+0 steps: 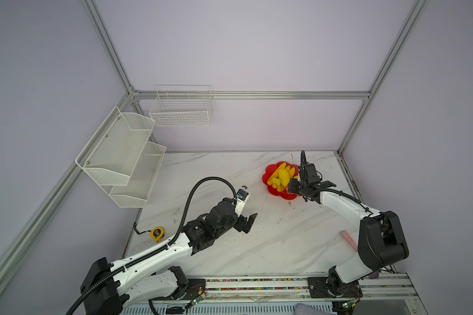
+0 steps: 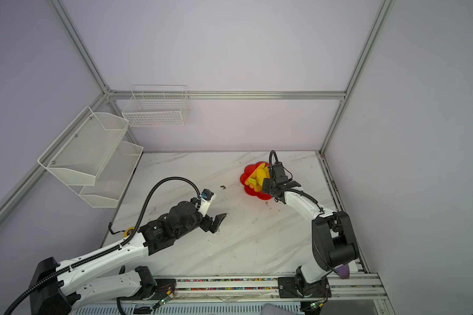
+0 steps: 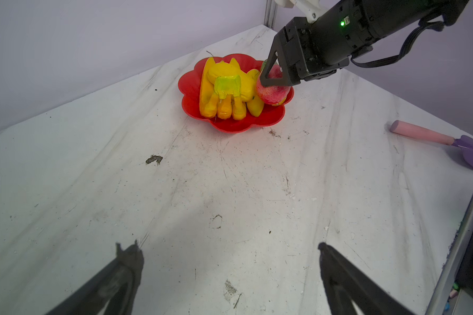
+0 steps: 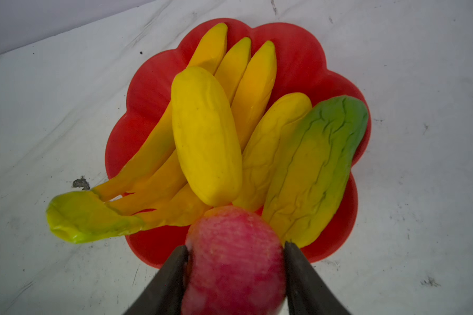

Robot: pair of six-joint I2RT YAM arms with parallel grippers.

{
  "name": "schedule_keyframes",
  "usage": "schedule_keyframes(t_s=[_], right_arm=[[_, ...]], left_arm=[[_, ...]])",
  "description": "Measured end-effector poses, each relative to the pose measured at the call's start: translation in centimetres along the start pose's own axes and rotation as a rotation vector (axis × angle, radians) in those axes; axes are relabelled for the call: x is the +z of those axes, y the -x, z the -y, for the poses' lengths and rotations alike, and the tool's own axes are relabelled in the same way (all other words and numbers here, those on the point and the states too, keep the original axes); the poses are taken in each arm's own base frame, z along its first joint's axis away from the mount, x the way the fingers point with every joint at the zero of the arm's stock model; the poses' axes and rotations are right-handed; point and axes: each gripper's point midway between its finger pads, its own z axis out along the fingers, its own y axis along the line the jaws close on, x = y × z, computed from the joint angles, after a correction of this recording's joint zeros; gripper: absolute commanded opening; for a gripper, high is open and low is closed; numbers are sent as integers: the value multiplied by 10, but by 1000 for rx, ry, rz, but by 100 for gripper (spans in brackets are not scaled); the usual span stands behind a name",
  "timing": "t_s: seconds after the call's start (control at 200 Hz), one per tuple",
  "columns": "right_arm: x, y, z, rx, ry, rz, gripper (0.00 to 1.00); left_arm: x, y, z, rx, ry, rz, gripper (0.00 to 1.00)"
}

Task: Place and organize the fake fruits in the fruit bowl
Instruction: 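Carry the red apple with the right gripper and lower it into the bowl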

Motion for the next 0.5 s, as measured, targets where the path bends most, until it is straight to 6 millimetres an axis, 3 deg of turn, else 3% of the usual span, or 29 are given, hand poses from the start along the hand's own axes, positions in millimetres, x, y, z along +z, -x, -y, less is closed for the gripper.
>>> schedule_keyframes(t_s=[0.245,0.5], right_arm=[[7,3,-7,-19,38,10,53],[17,-11,-5,-36,41,-21,56]], left_arm=[[0,1,-4,0,21,3,100],[-1,2,-5,-1,29,8,100]])
